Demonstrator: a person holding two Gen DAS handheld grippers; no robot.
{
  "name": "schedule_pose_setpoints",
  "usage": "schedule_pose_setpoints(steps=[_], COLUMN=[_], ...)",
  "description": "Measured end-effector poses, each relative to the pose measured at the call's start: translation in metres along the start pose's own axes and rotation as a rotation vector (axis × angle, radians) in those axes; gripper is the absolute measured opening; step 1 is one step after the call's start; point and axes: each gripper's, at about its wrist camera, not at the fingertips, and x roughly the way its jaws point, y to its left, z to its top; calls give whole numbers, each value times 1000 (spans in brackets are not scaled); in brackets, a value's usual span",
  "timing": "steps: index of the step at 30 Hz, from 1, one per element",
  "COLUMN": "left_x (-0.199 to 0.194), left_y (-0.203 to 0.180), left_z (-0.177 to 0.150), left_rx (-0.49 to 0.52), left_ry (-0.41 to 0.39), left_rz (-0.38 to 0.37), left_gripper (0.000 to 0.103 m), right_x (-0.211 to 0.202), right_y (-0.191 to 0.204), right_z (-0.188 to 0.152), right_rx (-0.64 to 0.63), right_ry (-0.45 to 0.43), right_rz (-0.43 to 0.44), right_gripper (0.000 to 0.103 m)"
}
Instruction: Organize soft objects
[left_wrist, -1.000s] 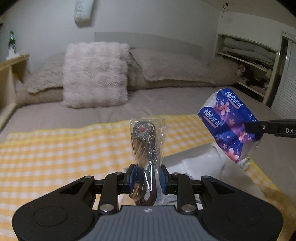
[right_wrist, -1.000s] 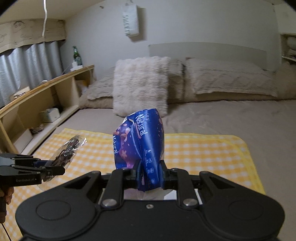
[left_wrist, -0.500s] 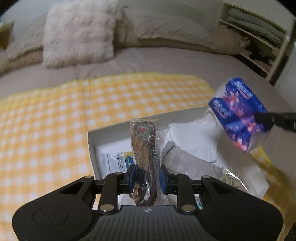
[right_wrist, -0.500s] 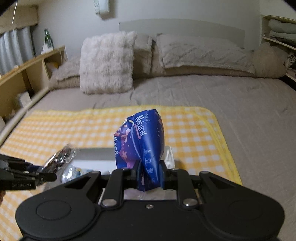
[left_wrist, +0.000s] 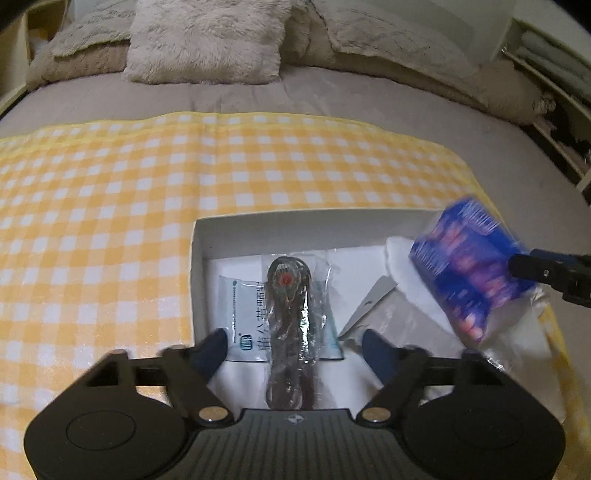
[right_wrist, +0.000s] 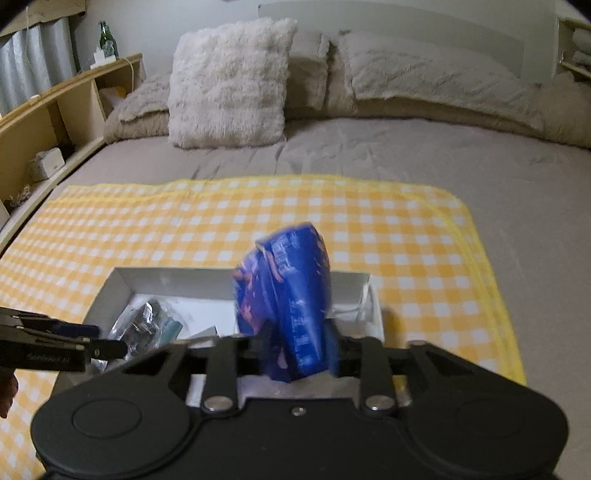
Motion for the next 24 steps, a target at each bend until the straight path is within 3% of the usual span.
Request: schedule_pose_setpoints(steps=[1, 5, 7, 15, 24], left_x=[2, 3, 1, -15, -51], left_y=[0, 1, 1, -5, -1], left_z=[-1, -2, -4, -7, -9], left_rx=[13, 66, 79, 121, 110], left_ry=[0, 16, 22, 12, -53], left_rz=[9, 9, 5, -2, -2], left_gripper=[81, 85, 86, 91, 100], right_x=[4, 10, 8, -4, -37], right_y=[2, 4, 2, 7, 17], right_z=[-2, -6, -6, -9, -8], right_rx=[-7, -40, -22, -29, -40], right_ry=[10, 39, 42, 43, -21], right_rz=[-29, -59, -55, -57, -38], right_gripper=[57, 70, 81, 91, 102])
